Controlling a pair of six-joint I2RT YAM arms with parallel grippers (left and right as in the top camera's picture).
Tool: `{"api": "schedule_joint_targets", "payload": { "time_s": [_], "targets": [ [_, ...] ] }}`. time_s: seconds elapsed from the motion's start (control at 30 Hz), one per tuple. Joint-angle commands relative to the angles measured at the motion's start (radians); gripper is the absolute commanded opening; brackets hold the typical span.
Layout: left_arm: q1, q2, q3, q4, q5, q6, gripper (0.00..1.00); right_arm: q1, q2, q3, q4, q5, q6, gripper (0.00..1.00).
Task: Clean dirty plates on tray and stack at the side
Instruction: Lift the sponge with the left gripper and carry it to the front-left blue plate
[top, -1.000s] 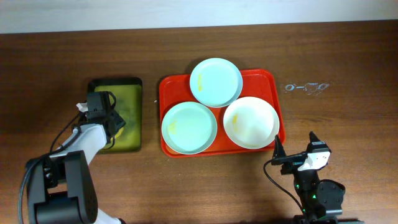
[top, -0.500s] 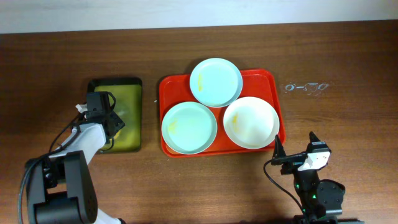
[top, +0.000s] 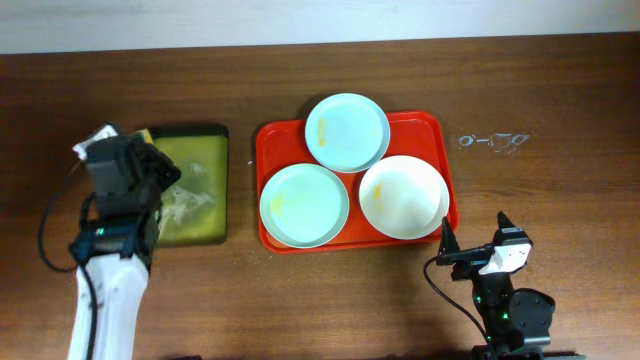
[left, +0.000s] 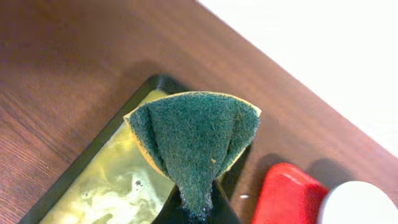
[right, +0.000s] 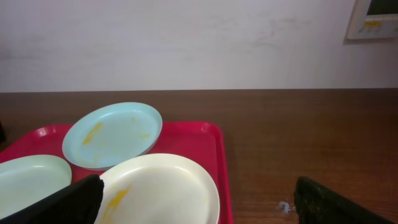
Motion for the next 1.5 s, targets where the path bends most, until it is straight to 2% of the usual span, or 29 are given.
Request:
{"api": "schedule_joint_targets", "payload": {
  "time_s": [0.0, 0.1, 0.27, 0.37, 0.5, 0.57, 0.73, 0.83, 0.93, 1.1, 1.27, 1.37, 1.47],
  "targets": [
    [0.003, -0.046, 0.014, -0.034, 0.018, 0.003, 0.00, 0.007, -0.007, -0.005, -0.006, 0.005, 0.006, 0.98],
    [0.003, -0.011, 0.004, -0.070, 0.018, 0.002, 0.00, 0.007, -0.007, -0.005, -0.006, 0.005, 0.006, 0.98],
    [0.003, 0.188, -0.006, -0.080, 0.018, 0.003, 0.00, 0.007, -0.007, -0.005, -0.006, 0.005, 0.006, 0.98],
    [0.003, 0.242, -0.002, -0.080, 0.066, 0.088, 0.00, 0.007, -0.008, -0.005, -0.006, 0.005, 0.006, 0.98],
    [0.003, 0.159, 0.095, -0.169, 0.106, 0.218, 0.00, 0.007, -0.008, -0.005, -0.006, 0.005, 0.006, 0.98],
    [0.001, 0.086, 0.152, -0.222, 0.109, 0.224, 0.00, 0.007, -0.007, -0.005, -0.006, 0.005, 0.006, 0.98],
    [-0.037, -0.074, 0.168, -0.219, 0.130, 0.220, 0.00, 0.007, -0.007, -0.005, -0.006, 0.005, 0.006, 0.98],
    [-0.055, -0.038, 0.143, -0.241, 0.090, 0.220, 0.00, 0.007, -0.007, -0.005, -0.006, 0.005, 0.006, 0.98],
    [-0.055, 0.079, 0.067, -0.201, 0.009, 0.220, 0.00, 0.007, -0.007, -0.005, -0.006, 0.005, 0.006, 0.98],
    [-0.053, 0.264, 0.056, -0.191, 0.087, 0.220, 0.00, 0.007, -0.008, -0.005, -0.006, 0.005, 0.006, 0.98],
    [-0.053, 0.224, 0.129, -0.238, 0.161, 0.271, 0.00, 0.007, -0.008, -0.005, -0.006, 0.005, 0.006, 0.98],
    [-0.055, 0.128, 0.214, -0.309, 0.180, 0.281, 0.00, 0.007, -0.007, -0.005, -0.006, 0.005, 0.006, 0.98],
    [-0.075, 0.011, 0.239, -0.290, 0.284, 0.280, 0.00, 0.007, -0.007, -0.005, -0.006, 0.005, 0.006, 0.98]
  ]
}}
